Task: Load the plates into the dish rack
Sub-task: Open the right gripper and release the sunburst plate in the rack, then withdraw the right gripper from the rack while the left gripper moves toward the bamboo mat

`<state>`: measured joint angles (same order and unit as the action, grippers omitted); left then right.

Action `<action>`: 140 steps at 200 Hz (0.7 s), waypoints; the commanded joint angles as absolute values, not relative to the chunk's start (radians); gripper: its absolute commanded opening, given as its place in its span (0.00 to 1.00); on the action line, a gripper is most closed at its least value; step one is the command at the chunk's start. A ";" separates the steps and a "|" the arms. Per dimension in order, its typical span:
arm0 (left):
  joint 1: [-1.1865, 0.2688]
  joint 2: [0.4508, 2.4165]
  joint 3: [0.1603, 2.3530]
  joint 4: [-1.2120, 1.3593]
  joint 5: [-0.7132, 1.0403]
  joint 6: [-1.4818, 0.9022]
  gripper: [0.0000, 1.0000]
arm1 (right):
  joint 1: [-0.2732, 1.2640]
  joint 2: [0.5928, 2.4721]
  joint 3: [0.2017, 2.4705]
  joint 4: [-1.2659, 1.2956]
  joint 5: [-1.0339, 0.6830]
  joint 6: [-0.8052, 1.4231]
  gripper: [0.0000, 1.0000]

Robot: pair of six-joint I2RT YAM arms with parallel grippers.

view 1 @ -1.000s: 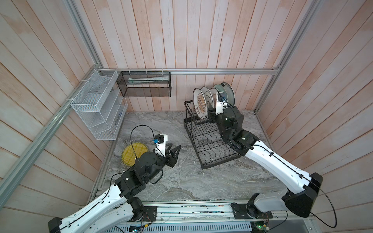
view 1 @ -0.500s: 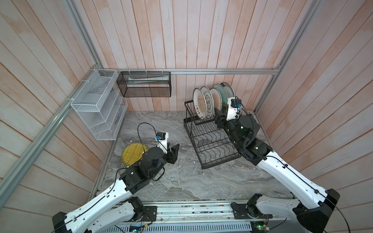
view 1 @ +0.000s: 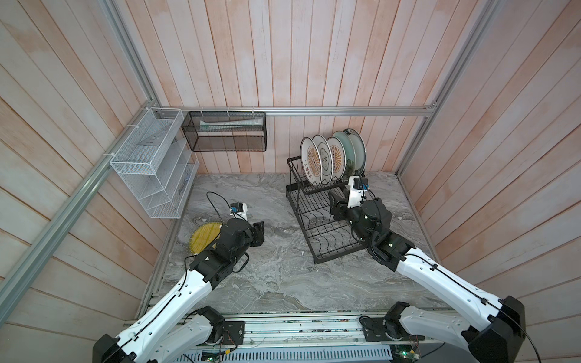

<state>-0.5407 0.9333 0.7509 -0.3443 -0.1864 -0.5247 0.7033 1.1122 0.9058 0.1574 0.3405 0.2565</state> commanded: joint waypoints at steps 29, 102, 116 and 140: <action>-0.474 0.985 0.684 -0.336 -0.118 -0.587 0.57 | 0.710 1.104 0.847 0.174 0.296 0.365 0.57; -0.439 1.007 0.621 -0.300 -0.133 -0.636 0.57 | 0.745 1.138 0.778 0.204 0.256 0.457 0.54; -0.432 1.012 0.611 -0.291 -0.144 -0.650 0.57 | 0.753 1.152 0.759 0.227 0.228 0.495 0.53; -0.409 1.023 0.591 -0.267 -0.135 -0.664 0.57 | 0.809 1.191 0.726 0.294 0.215 0.547 0.51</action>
